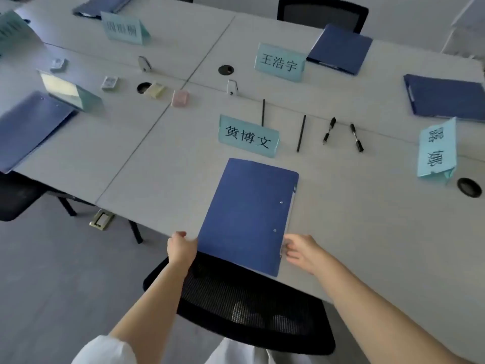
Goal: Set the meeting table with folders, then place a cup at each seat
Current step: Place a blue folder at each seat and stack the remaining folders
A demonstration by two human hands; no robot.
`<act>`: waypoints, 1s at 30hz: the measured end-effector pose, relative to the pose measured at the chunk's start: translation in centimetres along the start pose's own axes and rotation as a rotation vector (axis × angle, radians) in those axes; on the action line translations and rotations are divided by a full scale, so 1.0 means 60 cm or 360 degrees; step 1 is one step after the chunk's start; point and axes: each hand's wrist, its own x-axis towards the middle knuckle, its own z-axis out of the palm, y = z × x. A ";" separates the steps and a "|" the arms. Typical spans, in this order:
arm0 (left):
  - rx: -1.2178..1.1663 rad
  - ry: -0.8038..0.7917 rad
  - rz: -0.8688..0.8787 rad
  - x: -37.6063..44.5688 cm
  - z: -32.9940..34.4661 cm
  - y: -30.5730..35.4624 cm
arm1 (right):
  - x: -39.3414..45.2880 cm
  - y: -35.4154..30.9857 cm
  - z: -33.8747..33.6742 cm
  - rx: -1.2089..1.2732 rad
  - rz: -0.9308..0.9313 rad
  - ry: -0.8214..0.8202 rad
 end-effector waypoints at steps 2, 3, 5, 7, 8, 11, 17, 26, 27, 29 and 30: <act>-0.0064 -0.0023 -0.0084 0.008 0.002 0.006 | 0.007 -0.002 0.007 0.0039 -0.0010 0.0024; -0.0116 -0.0036 -0.0143 0.009 0.006 0.009 | 0.009 -0.003 0.009 0.0038 0.0006 0.0035; -0.0251 -0.0067 -0.0225 0.008 0.016 0.016 | 0.010 -0.008 0.011 0.0002 0.0066 0.0057; -0.0300 -0.0069 -0.0254 -0.001 0.022 0.024 | 0.009 -0.011 0.011 0.0020 0.0092 0.0052; -0.0280 -0.0047 -0.0234 -0.001 0.023 0.027 | 0.008 -0.014 0.011 0.0035 0.0096 0.0041; -0.0235 -0.0018 -0.0206 -0.004 0.014 0.035 | 0.007 -0.016 0.013 0.0056 0.0095 0.0006; -0.0184 -0.0300 -0.0210 -0.005 0.002 0.037 | -0.004 -0.012 0.009 0.0092 0.0013 -0.0156; -0.0977 -0.0573 -0.0278 -0.085 -0.033 0.027 | -0.072 -0.006 -0.020 0.0217 -0.0432 -0.0289; -0.1086 -0.0576 -0.0279 -0.102 -0.041 0.022 | -0.082 -0.007 -0.021 0.0179 -0.0469 -0.0318; -0.1236 -0.0569 -0.0277 -0.131 -0.061 0.010 | -0.099 -0.011 -0.018 0.0108 -0.0541 -0.0407; -0.1278 -0.0565 -0.0255 -0.144 -0.071 0.000 | -0.108 -0.014 -0.014 0.0067 -0.0576 -0.0469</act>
